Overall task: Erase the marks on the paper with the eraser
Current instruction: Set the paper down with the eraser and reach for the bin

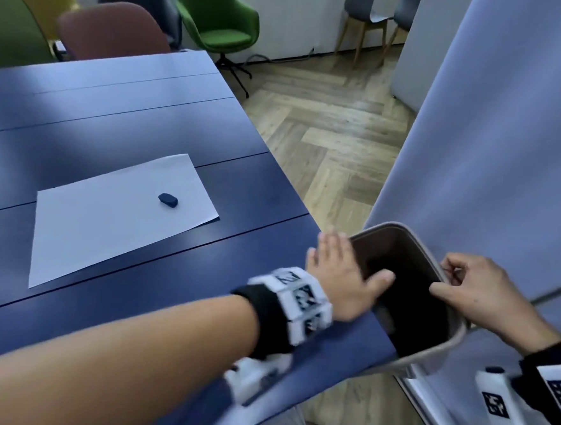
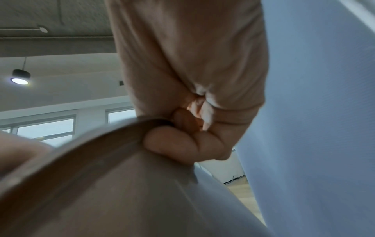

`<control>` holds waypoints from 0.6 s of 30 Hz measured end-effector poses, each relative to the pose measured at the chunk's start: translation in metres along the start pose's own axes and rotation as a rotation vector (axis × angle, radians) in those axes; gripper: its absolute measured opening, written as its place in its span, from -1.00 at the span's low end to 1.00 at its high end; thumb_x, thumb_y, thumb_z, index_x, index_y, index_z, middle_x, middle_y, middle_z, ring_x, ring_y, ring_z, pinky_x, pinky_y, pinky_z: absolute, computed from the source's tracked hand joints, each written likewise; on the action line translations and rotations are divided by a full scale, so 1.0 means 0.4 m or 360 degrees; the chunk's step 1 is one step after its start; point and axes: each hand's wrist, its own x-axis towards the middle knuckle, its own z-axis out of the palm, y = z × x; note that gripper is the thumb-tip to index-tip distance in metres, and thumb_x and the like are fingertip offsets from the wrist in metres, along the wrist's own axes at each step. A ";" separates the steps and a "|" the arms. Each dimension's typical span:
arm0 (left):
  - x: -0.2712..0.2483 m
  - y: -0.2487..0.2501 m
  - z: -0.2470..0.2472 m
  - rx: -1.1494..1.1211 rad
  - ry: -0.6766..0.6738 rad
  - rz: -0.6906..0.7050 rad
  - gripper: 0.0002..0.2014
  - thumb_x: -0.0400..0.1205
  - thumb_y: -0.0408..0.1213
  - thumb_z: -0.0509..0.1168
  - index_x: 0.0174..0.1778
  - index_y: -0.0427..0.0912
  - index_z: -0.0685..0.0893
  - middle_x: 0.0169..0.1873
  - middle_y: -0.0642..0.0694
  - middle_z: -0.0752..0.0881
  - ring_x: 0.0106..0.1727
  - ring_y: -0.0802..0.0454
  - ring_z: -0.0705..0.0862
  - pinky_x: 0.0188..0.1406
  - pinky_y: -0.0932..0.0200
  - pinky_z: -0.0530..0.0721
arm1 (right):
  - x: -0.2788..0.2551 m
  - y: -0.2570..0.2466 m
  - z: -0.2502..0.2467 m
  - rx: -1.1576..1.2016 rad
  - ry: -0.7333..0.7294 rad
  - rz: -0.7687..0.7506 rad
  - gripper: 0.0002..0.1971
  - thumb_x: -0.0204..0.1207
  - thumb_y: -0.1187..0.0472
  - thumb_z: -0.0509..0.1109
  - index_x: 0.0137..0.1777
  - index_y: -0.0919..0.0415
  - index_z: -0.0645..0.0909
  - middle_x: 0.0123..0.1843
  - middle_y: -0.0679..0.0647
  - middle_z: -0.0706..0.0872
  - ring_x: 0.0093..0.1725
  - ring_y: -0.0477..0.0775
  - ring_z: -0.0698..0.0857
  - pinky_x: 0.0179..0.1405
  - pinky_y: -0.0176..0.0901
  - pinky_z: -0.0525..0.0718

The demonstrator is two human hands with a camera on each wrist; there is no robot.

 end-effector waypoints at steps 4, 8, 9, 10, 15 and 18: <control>0.010 -0.215 -0.111 0.0294 0.0106 -0.0274 -0.02 0.64 0.39 -0.15 0.67 -0.31 -0.35 0.65 -0.22 -0.41 0.67 -0.10 -0.42 0.65 -0.08 -0.31 | -0.010 -0.022 0.005 0.0036 -0.0031 -0.0050 -0.75 0.21 0.37 0.52 -0.43 0.36 0.45 -0.57 0.03 0.44 -0.49 0.05 0.38 -0.44 -0.15 0.41; 0.044 -0.249 -0.086 0.0530 0.0032 -0.0239 0.02 0.59 0.46 -0.19 0.67 -0.29 -0.37 0.65 -0.20 -0.43 0.65 -0.06 -0.45 0.64 -0.12 -0.34 | -0.015 -0.039 0.012 0.0064 -0.0028 -0.0087 -0.74 0.19 0.36 0.52 -0.45 0.33 0.43 -0.58 0.00 0.42 -0.49 0.04 0.38 -0.43 -0.32 0.43; 0.050 -0.224 -0.067 0.0544 0.0002 -0.0202 0.05 0.56 0.49 -0.20 0.66 -0.28 -0.39 0.65 -0.20 -0.44 0.65 -0.07 -0.47 0.64 -0.14 -0.34 | -0.016 -0.043 0.015 0.0064 -0.0025 -0.0091 -0.73 0.19 0.37 0.52 -0.47 0.31 0.42 -0.58 -0.01 0.42 -0.50 0.02 0.37 -0.42 -0.33 0.44; 0.051 -0.193 -0.046 0.0569 -0.0034 -0.0145 0.07 0.54 0.52 -0.21 0.65 -0.27 -0.41 0.64 -0.21 -0.46 0.64 -0.08 -0.49 0.63 -0.15 -0.34 | -0.017 -0.047 0.017 0.0065 -0.0017 -0.0093 -0.72 0.19 0.37 0.52 -0.48 0.28 0.41 -0.58 -0.01 0.42 -0.51 0.01 0.36 -0.42 -0.34 0.44; 0.015 -0.024 0.046 0.0540 -0.0320 0.0305 0.35 0.12 0.66 -0.62 0.70 -0.27 -0.26 0.68 -0.19 -0.34 0.66 -0.01 -0.43 0.61 -0.19 -0.39 | -0.026 -0.068 0.029 0.0066 0.0001 -0.0127 -0.72 0.19 0.36 0.52 -0.48 0.25 0.42 -0.57 0.02 0.45 -0.49 0.06 0.41 -0.40 -0.35 0.45; -0.032 0.009 0.021 0.0202 -0.0298 0.0387 0.23 0.28 0.61 -0.49 0.70 -0.28 -0.26 0.69 -0.17 -0.34 0.68 0.00 -0.38 0.64 -0.06 -0.34 | -0.034 -0.062 0.029 0.0078 -0.0005 -0.0132 -0.75 0.19 0.36 0.54 -0.44 0.31 0.46 -0.57 0.04 0.47 -0.48 0.08 0.42 -0.39 -0.34 0.45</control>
